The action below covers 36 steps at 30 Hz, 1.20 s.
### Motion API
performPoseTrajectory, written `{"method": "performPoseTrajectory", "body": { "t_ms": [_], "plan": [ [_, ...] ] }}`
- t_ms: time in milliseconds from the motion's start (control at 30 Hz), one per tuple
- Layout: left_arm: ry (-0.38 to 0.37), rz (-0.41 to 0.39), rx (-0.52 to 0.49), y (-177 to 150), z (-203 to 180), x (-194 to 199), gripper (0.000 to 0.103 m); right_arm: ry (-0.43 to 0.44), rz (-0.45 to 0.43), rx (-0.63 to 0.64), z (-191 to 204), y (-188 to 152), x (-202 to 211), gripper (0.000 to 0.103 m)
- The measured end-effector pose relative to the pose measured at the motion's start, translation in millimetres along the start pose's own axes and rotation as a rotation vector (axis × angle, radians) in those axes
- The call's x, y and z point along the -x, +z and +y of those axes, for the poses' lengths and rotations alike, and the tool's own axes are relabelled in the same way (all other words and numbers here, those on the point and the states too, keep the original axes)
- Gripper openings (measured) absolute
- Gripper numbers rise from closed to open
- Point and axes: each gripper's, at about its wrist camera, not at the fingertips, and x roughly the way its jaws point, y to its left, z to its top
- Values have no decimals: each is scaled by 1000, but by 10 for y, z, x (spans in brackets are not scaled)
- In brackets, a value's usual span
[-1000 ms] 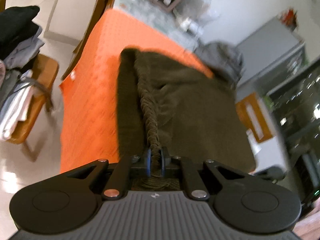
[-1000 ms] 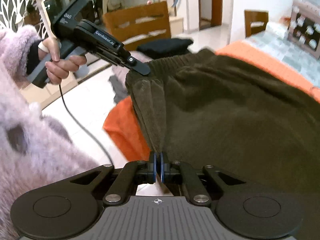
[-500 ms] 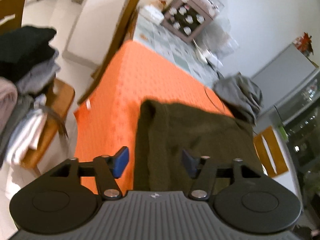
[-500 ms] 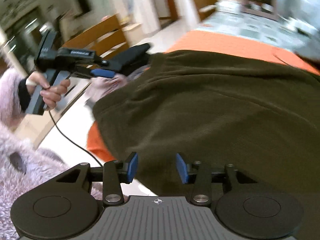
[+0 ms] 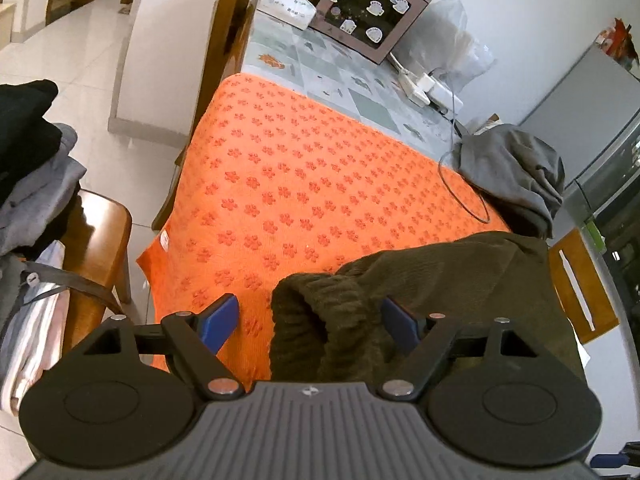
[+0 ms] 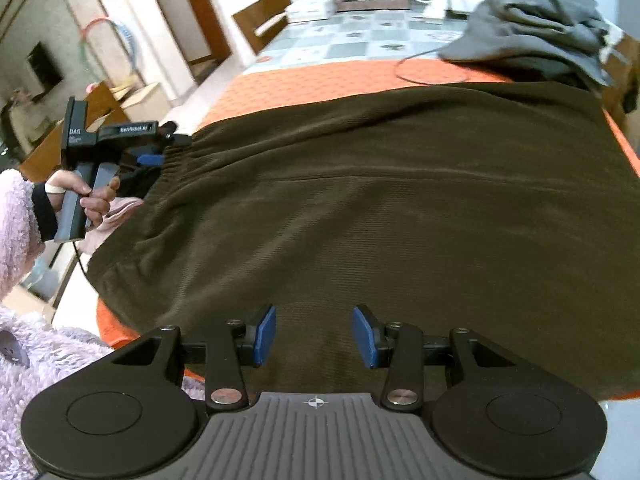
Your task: Fold clothes
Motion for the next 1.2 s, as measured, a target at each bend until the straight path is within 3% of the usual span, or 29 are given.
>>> {"method": "performPoseTrajectory", "body": {
  "t_ms": [33,67,167,200,300,400,533,633,733,800,1000,1200],
  "plan": [
    [-8,-3,4,-4,2,-25,71,-10,-2,-8,-21,4,-4,46],
    [-15,-6,7,-7,4,-50,52,-20,-4,-15,-43,7,-7,46],
    [3,-46,-18,-24,-51,5,18,-43,-5,-33,-76,44,-27,48],
    [8,-77,-15,-4,-80,90,18,-50,-4,-35,-85,56,-39,48],
    [-16,-184,-6,101,-147,442,18,-74,-10,-23,-59,67,-24,48],
    [1,-230,-33,173,-169,642,18,-86,-12,-44,-81,66,-30,48],
    [92,-157,-91,110,-111,434,20,-91,2,-60,-106,32,-114,48],
    [138,-107,-111,79,-47,241,30,-87,20,-60,-128,31,-183,48],
    [136,-106,-85,86,24,249,47,-90,31,-44,-122,42,-210,48],
    [124,-121,-83,72,29,362,65,-90,30,-37,-128,53,-210,48],
    [88,-104,-55,-123,30,763,68,-71,18,23,-11,43,-215,48],
    [47,-43,8,-590,31,1159,72,-26,13,119,227,43,-258,49]
  ]
}}
